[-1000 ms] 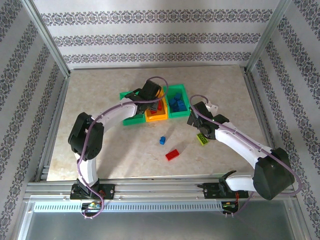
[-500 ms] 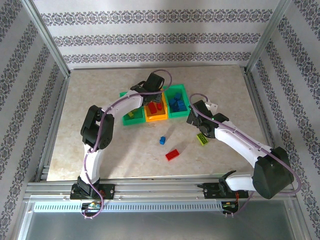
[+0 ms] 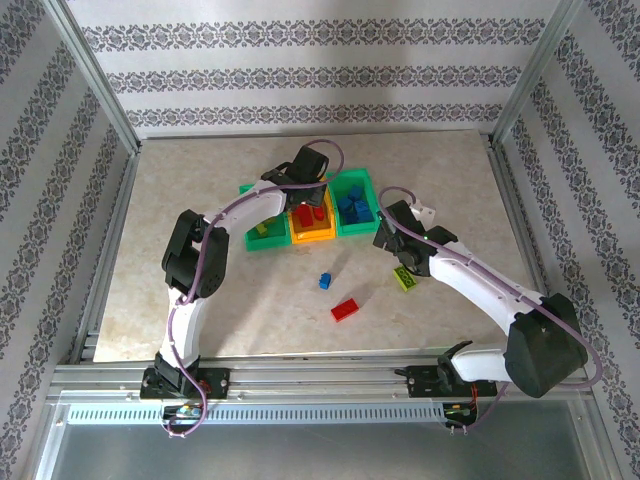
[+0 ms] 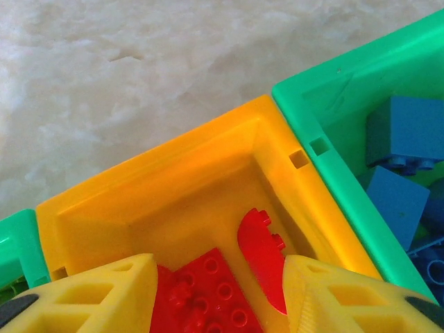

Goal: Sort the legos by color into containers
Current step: Place the lego in the container.

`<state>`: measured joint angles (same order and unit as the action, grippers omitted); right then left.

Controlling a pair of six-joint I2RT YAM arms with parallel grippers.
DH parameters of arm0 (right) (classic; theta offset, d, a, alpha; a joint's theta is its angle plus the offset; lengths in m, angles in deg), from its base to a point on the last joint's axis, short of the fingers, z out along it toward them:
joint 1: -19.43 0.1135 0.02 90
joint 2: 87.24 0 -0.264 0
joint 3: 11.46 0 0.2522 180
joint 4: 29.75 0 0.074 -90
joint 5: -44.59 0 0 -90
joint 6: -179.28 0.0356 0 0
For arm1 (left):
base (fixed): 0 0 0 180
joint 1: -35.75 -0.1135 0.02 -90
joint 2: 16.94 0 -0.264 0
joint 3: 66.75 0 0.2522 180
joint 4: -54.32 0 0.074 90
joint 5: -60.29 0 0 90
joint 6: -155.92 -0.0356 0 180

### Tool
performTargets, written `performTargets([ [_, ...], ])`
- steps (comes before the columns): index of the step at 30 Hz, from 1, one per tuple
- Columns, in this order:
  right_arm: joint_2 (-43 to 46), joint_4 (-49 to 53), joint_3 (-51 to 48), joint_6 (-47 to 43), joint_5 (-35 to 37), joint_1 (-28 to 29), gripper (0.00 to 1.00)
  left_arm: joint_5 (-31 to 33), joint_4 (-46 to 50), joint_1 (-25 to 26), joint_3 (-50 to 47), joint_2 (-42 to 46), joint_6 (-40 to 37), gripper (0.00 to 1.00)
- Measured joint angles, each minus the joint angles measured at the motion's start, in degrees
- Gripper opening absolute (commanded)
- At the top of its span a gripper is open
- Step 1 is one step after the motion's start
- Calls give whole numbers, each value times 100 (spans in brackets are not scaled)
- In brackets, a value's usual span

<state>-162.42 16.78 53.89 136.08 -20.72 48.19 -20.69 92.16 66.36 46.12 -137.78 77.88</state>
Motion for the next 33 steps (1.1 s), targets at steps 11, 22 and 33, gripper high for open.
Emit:
performTargets([
  [11, 0, 0, 2, 0, 0, 0, 98, -546, -136, 2, -1137, 920, 39, 64],
  [22, -74, 0, 17, 0, 0, 0, 98, -1547, -699, 275, -3091, 2643, -87, 77],
  [33, -133, 2, 33, 48, 0, -17, 98, -1812, -732, 1539, -3899, 3268, -485, 81],
])
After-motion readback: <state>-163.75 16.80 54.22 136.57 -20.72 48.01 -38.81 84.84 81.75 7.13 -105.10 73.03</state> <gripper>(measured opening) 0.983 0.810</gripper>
